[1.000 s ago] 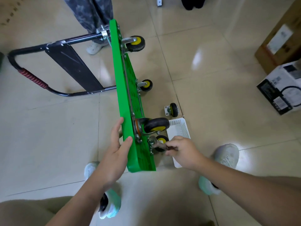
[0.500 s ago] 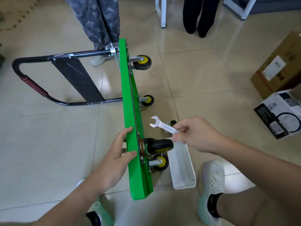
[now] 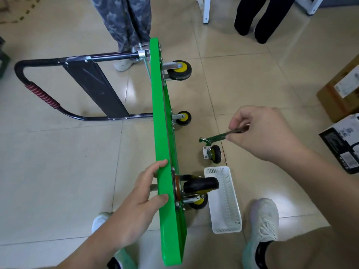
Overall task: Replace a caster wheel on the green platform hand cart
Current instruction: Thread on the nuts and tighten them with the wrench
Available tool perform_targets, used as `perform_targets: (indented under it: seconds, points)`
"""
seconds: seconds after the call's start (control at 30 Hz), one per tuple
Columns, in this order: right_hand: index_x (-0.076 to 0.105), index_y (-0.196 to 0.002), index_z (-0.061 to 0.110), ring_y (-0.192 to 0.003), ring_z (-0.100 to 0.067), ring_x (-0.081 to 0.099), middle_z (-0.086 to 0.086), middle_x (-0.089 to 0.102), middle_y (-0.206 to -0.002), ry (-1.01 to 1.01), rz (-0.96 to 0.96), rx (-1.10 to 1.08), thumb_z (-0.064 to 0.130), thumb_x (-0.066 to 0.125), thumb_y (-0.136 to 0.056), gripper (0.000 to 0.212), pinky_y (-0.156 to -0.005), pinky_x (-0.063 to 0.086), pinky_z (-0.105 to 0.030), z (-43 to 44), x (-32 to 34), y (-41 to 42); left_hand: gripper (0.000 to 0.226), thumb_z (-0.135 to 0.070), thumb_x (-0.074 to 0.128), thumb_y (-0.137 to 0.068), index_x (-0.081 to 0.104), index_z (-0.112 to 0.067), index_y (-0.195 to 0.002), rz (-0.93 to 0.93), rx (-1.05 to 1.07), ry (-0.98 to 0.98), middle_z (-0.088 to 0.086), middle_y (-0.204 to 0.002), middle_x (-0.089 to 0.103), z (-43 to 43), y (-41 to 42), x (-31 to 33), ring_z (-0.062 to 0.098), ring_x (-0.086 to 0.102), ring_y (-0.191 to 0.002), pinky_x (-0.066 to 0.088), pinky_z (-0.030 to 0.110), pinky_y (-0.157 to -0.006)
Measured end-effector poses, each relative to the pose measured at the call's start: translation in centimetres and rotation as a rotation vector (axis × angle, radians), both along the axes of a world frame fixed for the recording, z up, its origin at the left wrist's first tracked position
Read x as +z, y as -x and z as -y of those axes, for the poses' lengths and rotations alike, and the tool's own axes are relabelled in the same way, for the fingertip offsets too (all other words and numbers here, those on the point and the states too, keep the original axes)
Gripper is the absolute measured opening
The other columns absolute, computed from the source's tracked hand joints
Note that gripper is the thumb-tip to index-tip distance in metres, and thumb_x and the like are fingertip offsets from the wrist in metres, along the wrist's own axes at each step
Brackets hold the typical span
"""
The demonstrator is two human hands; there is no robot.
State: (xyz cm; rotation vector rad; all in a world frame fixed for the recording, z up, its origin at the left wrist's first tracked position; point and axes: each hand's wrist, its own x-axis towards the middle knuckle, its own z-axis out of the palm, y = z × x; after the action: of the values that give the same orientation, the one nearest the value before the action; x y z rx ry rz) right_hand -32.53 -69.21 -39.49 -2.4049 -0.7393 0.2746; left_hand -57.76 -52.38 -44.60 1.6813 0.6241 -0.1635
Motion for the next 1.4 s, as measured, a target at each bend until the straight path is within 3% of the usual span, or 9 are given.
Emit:
perform_targets:
  seconds: [0.13, 0.23, 0.4, 0.57, 0.7, 0.87, 1.03, 1.27, 1.4]
  points:
    - [0.069, -0.075, 0.015, -0.064, -0.017, 0.073, -0.006, 0.074, -0.070, -0.390, -0.398, -0.143, 0.007, 0.089, -0.069, 0.023, -0.064, 0.055, -0.026, -1.2, -0.8, -0.4, 0.065, -0.025, 0.061, -0.095, 0.035, -0.071, -0.133, -0.004, -0.013, -0.018, -0.030, -0.147, 0.038, -0.1, -0.2, 0.3, -0.016, 0.048, -0.118, 0.042, 0.010, -0.094]
    - [0.070, -0.085, 0.007, -0.063, -0.020, 0.070, -0.009, 0.072, -0.070, -0.591, -0.601, -0.189, 0.002, 0.086, -0.070, 0.023, -0.066, 0.054, -0.028, -2.4, -1.9, -1.0, 0.065, -0.035, 0.057, -0.082, 0.036, -0.070, -0.133, -0.010, -0.010, -0.020, -0.031, -0.145, 0.040, -0.4, -0.6, 0.6, -0.014, 0.047, -0.122, 0.041, 0.021, -0.103]
    - [0.067, -0.085, 0.013, -0.065, -0.012, 0.061, 0.000, 0.071, -0.075, -0.831, -0.885, -0.237, 0.020, 0.078, -0.064, 0.025, -0.071, 0.049, -0.026, -4.6, -3.5, -1.4, 0.067, -0.036, 0.057, -0.081, 0.035, -0.067, -0.137, -0.028, -0.015, -0.021, -0.028, -0.145, 0.041, -0.7, -1.0, 0.8, -0.008, 0.046, -0.128, 0.040, 0.039, -0.113]
    - [0.069, -0.091, 0.014, -0.079, -0.011, 0.064, 0.002, 0.075, -0.082, -0.614, -0.793, -0.209, 0.014, 0.069, -0.091, 0.001, -0.078, 0.053, -0.028, -6.1, -5.3, -2.1, 0.067, -0.036, 0.056, -0.082, 0.035, -0.066, -0.139, -0.042, -0.012, -0.043, -0.025, -0.146, 0.041, -1.1, -1.4, 0.5, 0.001, 0.045, -0.133, 0.039, 0.044, -0.115]
    - [0.067, -0.093, 0.014, -0.093, -0.014, 0.071, 0.002, 0.074, -0.088, -0.405, -0.793, -0.107, 0.006, 0.060, -0.097, 0.011, -0.087, 0.058, -0.034, -7.0, -6.2, -2.1, 0.067, -0.036, 0.057, -0.082, 0.036, -0.065, -0.139, -0.042, -0.009, -0.057, -0.022, -0.145, 0.043, -1.2, -1.7, 0.0, 0.006, 0.047, -0.132, 0.042, 0.046, -0.113]
    - [0.065, -0.103, 0.008, -0.092, -0.018, 0.073, -0.005, 0.074, -0.092, -0.415, -0.960, 0.110, -0.003, 0.052, -0.099, 0.017, -0.088, 0.060, -0.033, -8.3, -5.8, -1.3, 0.068, -0.032, 0.060, -0.081, 0.039, -0.063, -0.138, -0.046, 0.004, -0.039, -0.019, -0.144, 0.045, -1.6, -1.9, -0.6, 0.012, 0.049, -0.132, 0.046, 0.049, -0.109]
    - [0.066, -0.103, 0.013, -0.091, -0.015, 0.074, 0.002, 0.076, -0.089, -0.314, -0.928, 0.274, -0.001, 0.055, -0.098, 0.019, -0.087, 0.060, -0.032, -9.4, -5.9, -0.4, 0.069, -0.032, 0.063, -0.080, 0.040, -0.063, -0.137, -0.045, 0.018, -0.014, -0.014, -0.147, 0.046, -1.8, -1.8, -1.0, 0.017, 0.049, -0.134, 0.048, 0.051, -0.107]
    - [0.062, -0.106, 0.017, -0.086, -0.006, 0.071, 0.001, 0.073, -0.094, -0.285, -0.916, 0.287, 0.003, 0.058, -0.098, 0.017, -0.081, 0.060, -0.024, -9.8, -6.4, 0.9, 0.075, -0.052, 0.063, -0.070, 0.038, -0.063, -0.139, -0.012, 0.034, -0.005, -0.014, -0.145, 0.048, -1.8, -1.8, -1.3, 0.016, 0.049, -0.132, 0.050, 0.049, -0.105]
    - [0.061, -0.102, 0.017, -0.091, -0.011, 0.070, 0.000, 0.073, -0.094, -0.355, -0.891, 0.171, 0.006, 0.062, -0.096, 0.012, -0.085, 0.061, -0.033, -10.1, -7.3, 1.8, 0.071, -0.046, 0.064, -0.076, 0.037, -0.064, -0.139, 0.004, 0.020, -0.021, -0.013, -0.145, 0.047, -1.7, -1.8, -1.3, 0.014, 0.051, -0.130, 0.052, 0.047, -0.102]
